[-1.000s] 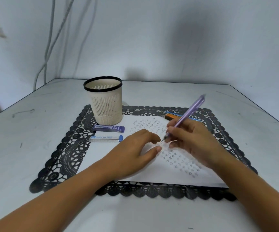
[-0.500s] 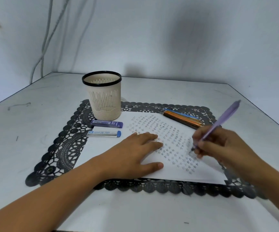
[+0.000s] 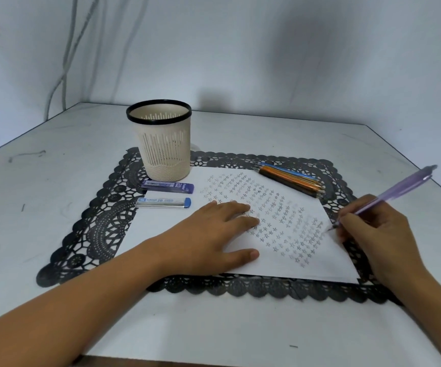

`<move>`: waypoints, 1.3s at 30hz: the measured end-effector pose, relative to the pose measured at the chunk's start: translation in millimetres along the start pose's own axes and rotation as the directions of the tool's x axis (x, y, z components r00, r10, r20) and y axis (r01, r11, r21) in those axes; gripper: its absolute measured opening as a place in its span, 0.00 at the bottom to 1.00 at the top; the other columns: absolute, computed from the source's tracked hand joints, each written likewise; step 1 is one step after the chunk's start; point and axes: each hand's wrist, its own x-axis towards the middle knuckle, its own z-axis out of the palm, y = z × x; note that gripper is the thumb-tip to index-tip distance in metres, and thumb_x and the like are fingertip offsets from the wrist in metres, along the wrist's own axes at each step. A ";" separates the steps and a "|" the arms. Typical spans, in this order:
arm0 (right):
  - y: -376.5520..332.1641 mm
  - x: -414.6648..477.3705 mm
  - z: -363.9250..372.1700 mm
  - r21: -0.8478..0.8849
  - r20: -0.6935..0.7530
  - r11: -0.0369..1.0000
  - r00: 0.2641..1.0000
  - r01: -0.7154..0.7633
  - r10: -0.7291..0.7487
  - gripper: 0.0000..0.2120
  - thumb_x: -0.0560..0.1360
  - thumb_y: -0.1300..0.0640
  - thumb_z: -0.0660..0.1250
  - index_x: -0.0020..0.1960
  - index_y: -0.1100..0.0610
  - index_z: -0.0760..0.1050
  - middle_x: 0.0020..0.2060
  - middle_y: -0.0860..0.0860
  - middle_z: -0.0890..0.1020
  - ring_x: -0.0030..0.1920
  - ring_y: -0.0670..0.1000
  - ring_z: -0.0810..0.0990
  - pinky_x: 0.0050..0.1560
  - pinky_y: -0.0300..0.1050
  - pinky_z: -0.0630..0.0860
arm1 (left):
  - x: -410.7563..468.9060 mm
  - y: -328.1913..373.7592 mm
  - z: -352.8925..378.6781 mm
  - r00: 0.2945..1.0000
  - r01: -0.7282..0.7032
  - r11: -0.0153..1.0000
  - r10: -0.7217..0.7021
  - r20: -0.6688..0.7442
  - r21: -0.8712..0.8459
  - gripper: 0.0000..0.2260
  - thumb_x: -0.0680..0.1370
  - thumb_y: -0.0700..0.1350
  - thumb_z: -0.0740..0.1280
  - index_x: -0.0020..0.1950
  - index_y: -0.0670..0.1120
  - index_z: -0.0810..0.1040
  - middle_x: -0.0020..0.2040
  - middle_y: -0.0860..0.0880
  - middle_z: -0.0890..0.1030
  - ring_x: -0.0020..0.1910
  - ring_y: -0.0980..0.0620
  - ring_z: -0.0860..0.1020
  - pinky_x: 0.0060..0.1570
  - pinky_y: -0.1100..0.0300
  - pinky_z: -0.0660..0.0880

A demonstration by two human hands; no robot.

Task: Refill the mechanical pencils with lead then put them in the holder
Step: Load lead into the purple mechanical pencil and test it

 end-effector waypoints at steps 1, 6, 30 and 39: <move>-0.3 1.2 -0.3 -0.022 -0.002 1.000 1.000 0.001 -0.001 0.09 0.71 0.68 0.64 0.36 0.56 0.75 0.26 0.50 0.80 0.27 0.45 0.77 0.30 0.34 0.74 | 0.2 0.0 0.1 1.000 0.003 1.000 -0.003 0.004 -0.004 0.30 0.72 0.68 0.49 0.71 0.57 0.59 0.74 0.54 0.57 0.72 0.57 0.53 0.71 0.62 0.48; -0.4 3.2 1.3 -0.043 -0.026 0.999 0.999 -0.027 0.026 0.07 0.71 0.67 0.65 0.37 0.57 0.75 0.26 0.50 0.80 0.28 0.45 0.78 0.33 0.34 0.75 | -0.3 -1.2 -0.5 1.000 -0.004 1.000 0.004 0.004 -0.001 0.32 0.70 0.69 0.45 0.71 0.58 0.58 0.74 0.55 0.57 0.71 0.59 0.51 0.70 0.63 0.47; -0.7 2.3 2.6 -0.172 0.005 0.985 1.000 0.009 -0.008 0.07 0.68 0.64 0.67 0.36 0.52 0.76 0.32 0.58 0.81 0.40 0.63 0.80 0.44 0.55 0.77 | 0.3 1.1 -1.0 1.000 0.005 1.000 -0.005 0.025 0.008 0.32 0.70 0.69 0.44 0.71 0.58 0.58 0.74 0.55 0.56 0.71 0.58 0.52 0.70 0.63 0.48; -2.2 1.0 2.5 -0.154 0.016 0.988 1.000 -0.020 0.023 0.07 0.68 0.64 0.67 0.35 0.53 0.77 0.30 0.55 0.82 0.37 0.58 0.82 0.46 0.57 0.78 | 0.9 0.3 -0.5 1.000 -0.001 1.000 0.001 0.023 0.010 0.32 0.71 0.69 0.44 0.71 0.58 0.58 0.74 0.55 0.56 0.71 0.58 0.52 0.70 0.63 0.47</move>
